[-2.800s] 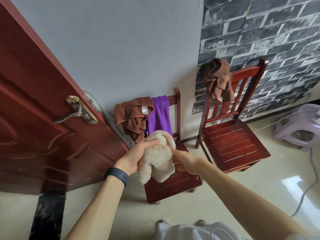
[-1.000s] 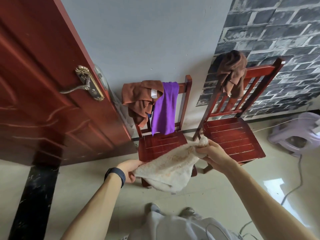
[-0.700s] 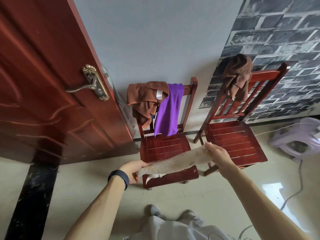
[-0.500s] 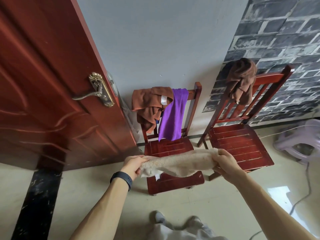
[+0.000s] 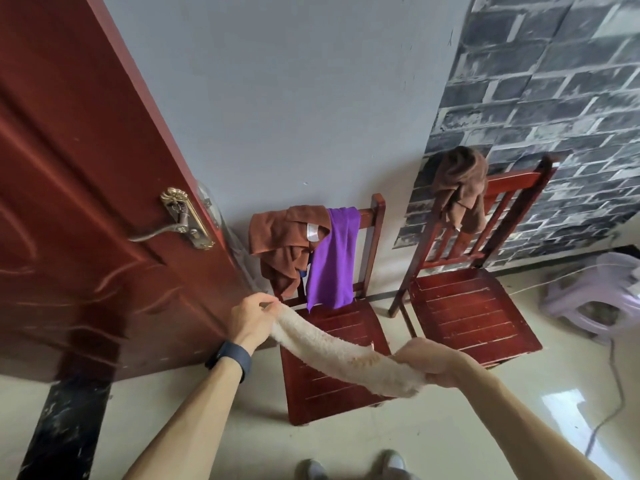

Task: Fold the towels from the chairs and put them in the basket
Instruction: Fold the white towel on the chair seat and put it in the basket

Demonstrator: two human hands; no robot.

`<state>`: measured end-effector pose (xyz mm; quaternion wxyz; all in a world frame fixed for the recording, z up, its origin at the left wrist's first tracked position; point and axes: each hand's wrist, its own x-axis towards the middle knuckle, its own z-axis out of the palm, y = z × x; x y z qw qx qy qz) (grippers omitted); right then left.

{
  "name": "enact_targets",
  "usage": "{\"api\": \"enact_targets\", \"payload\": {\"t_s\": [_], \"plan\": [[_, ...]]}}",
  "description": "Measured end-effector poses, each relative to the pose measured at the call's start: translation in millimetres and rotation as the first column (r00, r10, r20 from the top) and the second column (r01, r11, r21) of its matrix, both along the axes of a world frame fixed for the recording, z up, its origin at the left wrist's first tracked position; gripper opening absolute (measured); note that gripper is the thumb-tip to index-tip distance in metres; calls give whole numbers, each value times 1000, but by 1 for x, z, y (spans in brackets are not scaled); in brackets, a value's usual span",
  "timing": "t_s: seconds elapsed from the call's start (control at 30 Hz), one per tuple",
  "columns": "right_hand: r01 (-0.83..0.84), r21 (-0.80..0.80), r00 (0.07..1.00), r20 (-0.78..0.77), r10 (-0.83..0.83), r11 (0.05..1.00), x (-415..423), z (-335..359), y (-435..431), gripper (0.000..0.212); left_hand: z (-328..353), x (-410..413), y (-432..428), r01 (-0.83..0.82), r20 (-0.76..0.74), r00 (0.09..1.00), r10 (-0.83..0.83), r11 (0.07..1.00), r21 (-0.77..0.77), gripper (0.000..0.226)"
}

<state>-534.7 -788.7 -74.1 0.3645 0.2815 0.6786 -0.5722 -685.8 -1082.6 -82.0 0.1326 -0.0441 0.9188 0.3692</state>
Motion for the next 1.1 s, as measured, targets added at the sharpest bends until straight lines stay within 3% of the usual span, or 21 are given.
{"api": "enact_targets", "payload": {"t_s": [0.03,0.1,0.17,0.23,0.33,0.47,0.57,0.63,0.77,0.83,0.9,0.93,1.0,1.1], "plan": [[41,68,999,-38,-38,997,-1,-6,3,17,0,-1,3,14,40,999,-15,1000,28,9],[283,93,952,-147,-268,955,-5,-13,13,18,2,-2,9,-6,97,995,-6,992,125,4],[530,6,824,-239,-513,848,-12,-12,26,21,9,2,16,-69,120,992,36,958,280,4],[666,-145,695,-238,-679,732,-18,-5,39,21,16,4,22,-167,182,978,99,896,412,12],[690,-267,626,-246,-740,672,-26,10,55,24,22,4,23,-232,247,961,121,842,487,21],[697,-255,581,-347,-736,670,-34,18,70,15,32,5,27,-142,226,973,39,877,459,28],[715,-190,557,-425,-713,672,-39,21,79,12,37,4,27,-26,129,991,-24,927,374,25],[724,-146,553,-463,-693,675,-43,19,84,13,41,4,30,-51,72,997,25,918,393,24],[751,-120,518,-505,-691,650,-52,24,86,24,51,3,39,-165,53,985,163,815,555,26],[725,-104,531,-546,-649,681,-56,33,87,32,57,2,43,-223,100,973,209,728,649,27],[609,37,625,-637,-451,792,-59,39,90,36,65,-1,43,-269,159,961,226,631,727,27],[500,206,699,-669,-252,841,-61,40,92,35,70,-2,42,-279,173,958,229,599,751,27],[324,495,768,-636,82,807,-64,42,94,28,74,-5,36,-271,147,957,248,597,755,26],[361,579,750,-646,141,731,-69,45,93,22,72,-4,28,-222,38,964,264,713,665,25]]}}
